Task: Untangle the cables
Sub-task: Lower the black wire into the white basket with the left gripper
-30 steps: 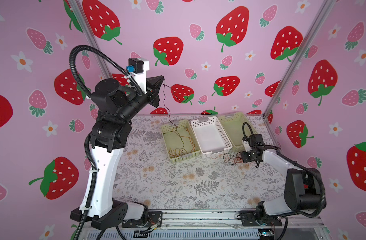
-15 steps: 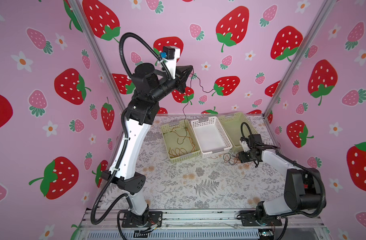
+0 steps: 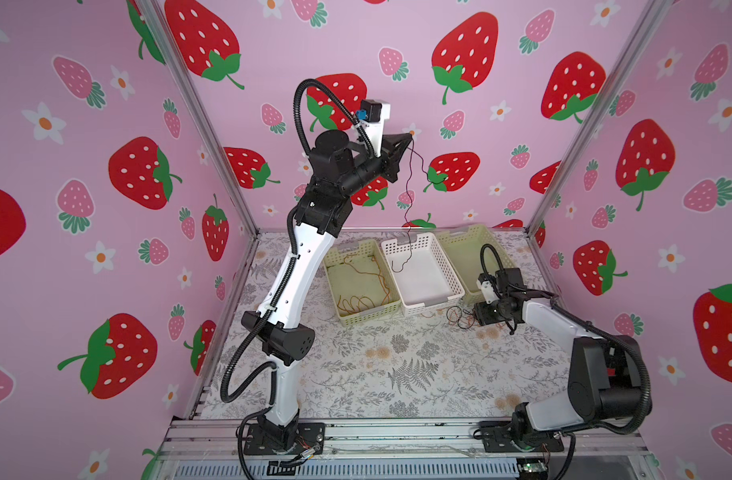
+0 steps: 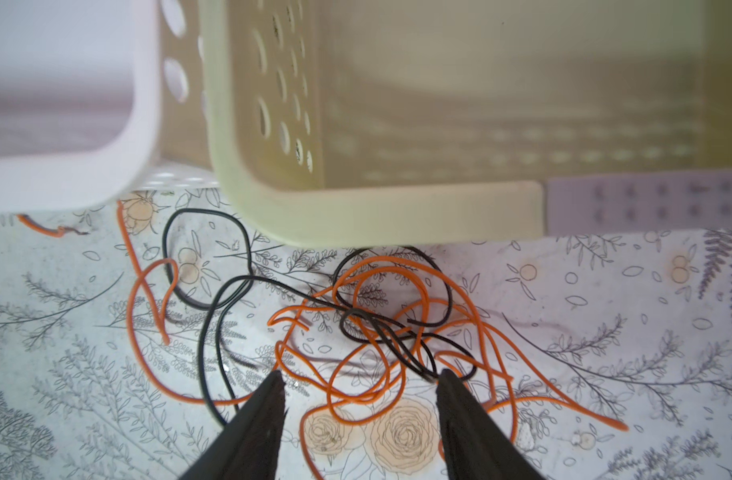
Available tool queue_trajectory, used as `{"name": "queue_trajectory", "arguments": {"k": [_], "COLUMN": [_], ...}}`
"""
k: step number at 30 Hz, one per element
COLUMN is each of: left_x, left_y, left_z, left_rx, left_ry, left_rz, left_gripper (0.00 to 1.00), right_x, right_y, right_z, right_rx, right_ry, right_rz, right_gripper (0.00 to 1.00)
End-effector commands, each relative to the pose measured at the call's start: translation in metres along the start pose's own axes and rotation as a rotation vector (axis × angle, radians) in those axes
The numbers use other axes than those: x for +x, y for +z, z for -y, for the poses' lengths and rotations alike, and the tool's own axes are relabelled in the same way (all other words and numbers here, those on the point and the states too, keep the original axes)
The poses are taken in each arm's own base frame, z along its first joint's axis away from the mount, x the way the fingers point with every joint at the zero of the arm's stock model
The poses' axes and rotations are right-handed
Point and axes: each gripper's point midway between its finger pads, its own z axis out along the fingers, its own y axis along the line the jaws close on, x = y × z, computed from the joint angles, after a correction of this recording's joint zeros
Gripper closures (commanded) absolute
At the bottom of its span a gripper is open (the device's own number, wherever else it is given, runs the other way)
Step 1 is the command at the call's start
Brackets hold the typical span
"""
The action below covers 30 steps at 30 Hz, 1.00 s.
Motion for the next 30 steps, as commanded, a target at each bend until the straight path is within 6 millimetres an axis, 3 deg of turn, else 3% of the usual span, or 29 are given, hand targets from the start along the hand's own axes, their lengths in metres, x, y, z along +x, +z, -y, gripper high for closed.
{"name": "queue_trajectory", "arguments": {"k": [1,6,11,23,27,30], "left_x": [-0.011,0.053,0.128,0.304,0.337,0.345], "left_y": [0.007,0.031,0.040,0.007,0.002,0.000], "left_z": [0.007,-0.008,-0.010,-0.008,-0.008,-0.004], "left_rx": [0.033,0.011,-0.004,-0.069,-0.093,-0.099], "left_ry": [0.000,-0.060,-0.102,-0.161,-0.164,-0.155], "left_rz": [0.065,-0.048,-0.195,-0.544,-0.625,-0.645], "left_gripper": [1.00,1.00,1.00,1.00,1.00,0.79], "right_x": [-0.003,-0.004,-0.006,-0.021,-0.024,-0.026], "right_y": [0.004,0.005,-0.001,-0.035,-0.045,-0.056], "right_z": [-0.005,-0.004,-0.001,0.016,0.016,0.017], "right_rx": [-0.023,-0.024,-0.001,0.110,0.116,0.128], "right_ry": [0.001,0.002,0.003,0.022,0.028,0.032], "right_rz": [0.005,0.007,0.020,0.108,0.119,0.139], "right_gripper": [0.39,0.39,0.39,0.38,0.39,0.40]}}
